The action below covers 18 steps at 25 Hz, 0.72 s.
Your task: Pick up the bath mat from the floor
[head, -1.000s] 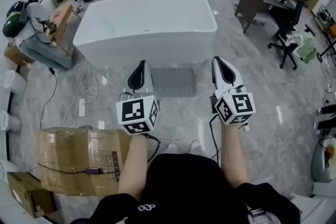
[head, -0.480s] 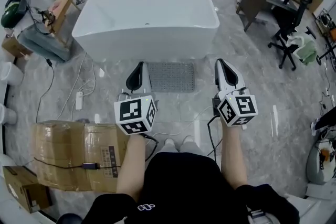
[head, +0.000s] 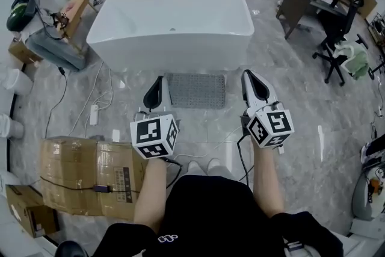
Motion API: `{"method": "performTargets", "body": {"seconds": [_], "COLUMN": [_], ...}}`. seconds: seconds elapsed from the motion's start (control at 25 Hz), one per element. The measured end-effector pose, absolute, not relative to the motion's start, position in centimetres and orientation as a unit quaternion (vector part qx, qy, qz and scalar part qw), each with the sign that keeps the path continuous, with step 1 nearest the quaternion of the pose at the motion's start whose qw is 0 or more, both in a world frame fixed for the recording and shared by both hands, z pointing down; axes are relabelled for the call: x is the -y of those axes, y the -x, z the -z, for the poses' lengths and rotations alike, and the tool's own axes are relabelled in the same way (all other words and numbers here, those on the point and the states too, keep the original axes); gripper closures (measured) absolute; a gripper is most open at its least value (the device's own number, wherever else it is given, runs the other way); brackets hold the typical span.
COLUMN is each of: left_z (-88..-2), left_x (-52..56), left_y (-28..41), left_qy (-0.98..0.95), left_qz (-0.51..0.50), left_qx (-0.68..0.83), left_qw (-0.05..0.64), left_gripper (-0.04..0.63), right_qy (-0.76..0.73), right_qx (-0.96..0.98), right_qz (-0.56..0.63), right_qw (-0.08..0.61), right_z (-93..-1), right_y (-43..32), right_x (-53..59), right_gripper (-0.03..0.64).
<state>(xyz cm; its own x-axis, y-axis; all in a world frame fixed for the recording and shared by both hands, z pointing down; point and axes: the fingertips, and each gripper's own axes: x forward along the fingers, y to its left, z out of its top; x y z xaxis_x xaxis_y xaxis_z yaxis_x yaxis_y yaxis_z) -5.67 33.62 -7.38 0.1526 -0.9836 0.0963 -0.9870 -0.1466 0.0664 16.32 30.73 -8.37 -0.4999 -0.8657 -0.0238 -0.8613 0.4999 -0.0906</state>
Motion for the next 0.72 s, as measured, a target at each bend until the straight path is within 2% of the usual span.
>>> {"method": "performTargets", "body": {"seconds": [0.72], "left_z": [10.8], "left_x": [-33.3], "left_y": [-0.3], "left_qy": [-0.753], "left_qz": [0.002], "left_qx": [0.658], "left_qw": [0.010], "left_gripper": [0.594], "right_qy": [0.477], "right_qx": [-0.876], "right_qz": [0.009], "right_qw": [0.075], "right_z": [11.7], "right_y": [-22.6], "right_x": [-29.7], "right_gripper": [0.609]}}
